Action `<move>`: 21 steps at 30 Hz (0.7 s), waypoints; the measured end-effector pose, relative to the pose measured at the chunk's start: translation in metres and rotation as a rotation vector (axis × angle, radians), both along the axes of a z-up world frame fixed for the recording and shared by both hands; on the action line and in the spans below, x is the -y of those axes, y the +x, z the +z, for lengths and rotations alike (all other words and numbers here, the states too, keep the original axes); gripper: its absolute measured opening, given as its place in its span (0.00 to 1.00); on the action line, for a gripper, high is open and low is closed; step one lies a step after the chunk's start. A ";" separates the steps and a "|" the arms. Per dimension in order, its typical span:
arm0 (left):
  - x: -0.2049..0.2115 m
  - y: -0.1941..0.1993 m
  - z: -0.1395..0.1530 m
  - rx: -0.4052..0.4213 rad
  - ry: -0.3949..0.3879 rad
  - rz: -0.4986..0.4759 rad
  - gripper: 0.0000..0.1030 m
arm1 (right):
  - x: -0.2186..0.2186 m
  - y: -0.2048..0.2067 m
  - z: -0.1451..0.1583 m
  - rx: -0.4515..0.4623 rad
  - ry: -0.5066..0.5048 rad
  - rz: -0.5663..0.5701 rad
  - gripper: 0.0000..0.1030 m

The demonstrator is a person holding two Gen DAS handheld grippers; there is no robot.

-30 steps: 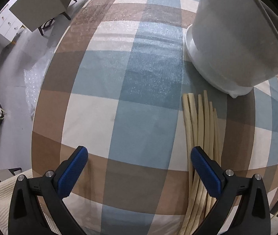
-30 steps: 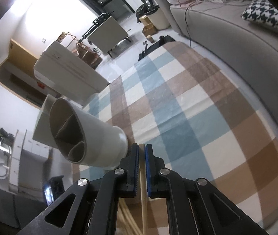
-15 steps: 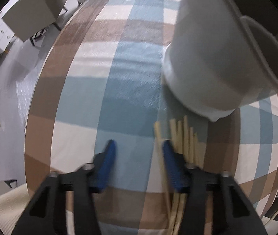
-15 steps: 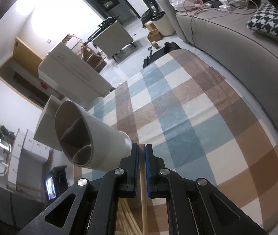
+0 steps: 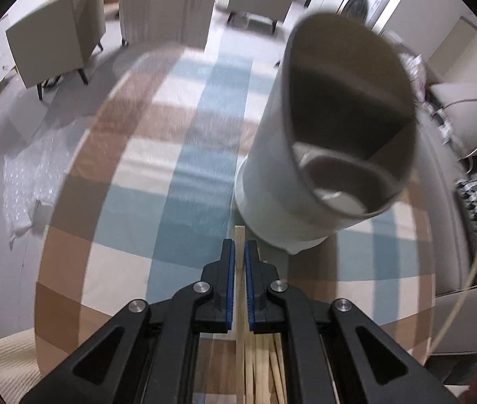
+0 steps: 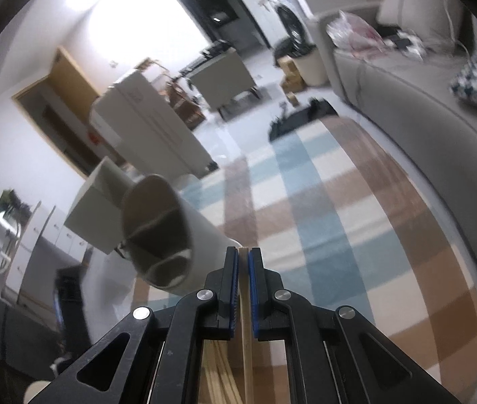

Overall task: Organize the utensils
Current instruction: 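Lift both held chopsticks up off the table with both tools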

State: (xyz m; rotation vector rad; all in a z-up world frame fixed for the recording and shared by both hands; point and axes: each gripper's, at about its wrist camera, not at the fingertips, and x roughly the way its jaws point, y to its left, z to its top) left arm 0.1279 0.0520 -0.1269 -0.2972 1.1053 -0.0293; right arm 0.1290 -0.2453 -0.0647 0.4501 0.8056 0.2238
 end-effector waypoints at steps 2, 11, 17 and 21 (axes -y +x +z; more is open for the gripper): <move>-0.003 -0.009 0.012 0.042 -0.007 -0.003 0.02 | -0.009 -0.005 0.008 0.059 -0.022 0.027 0.05; 0.023 -0.048 0.079 0.253 -0.065 -0.027 0.02 | -0.031 -0.029 0.036 0.230 -0.041 0.086 0.05; 0.011 -0.044 0.114 0.387 -0.090 -0.012 0.02 | -0.041 -0.040 0.065 0.316 -0.033 0.100 0.05; 0.004 -0.032 0.132 0.454 -0.091 -0.013 0.02 | -0.047 -0.042 0.089 0.378 -0.032 0.114 0.05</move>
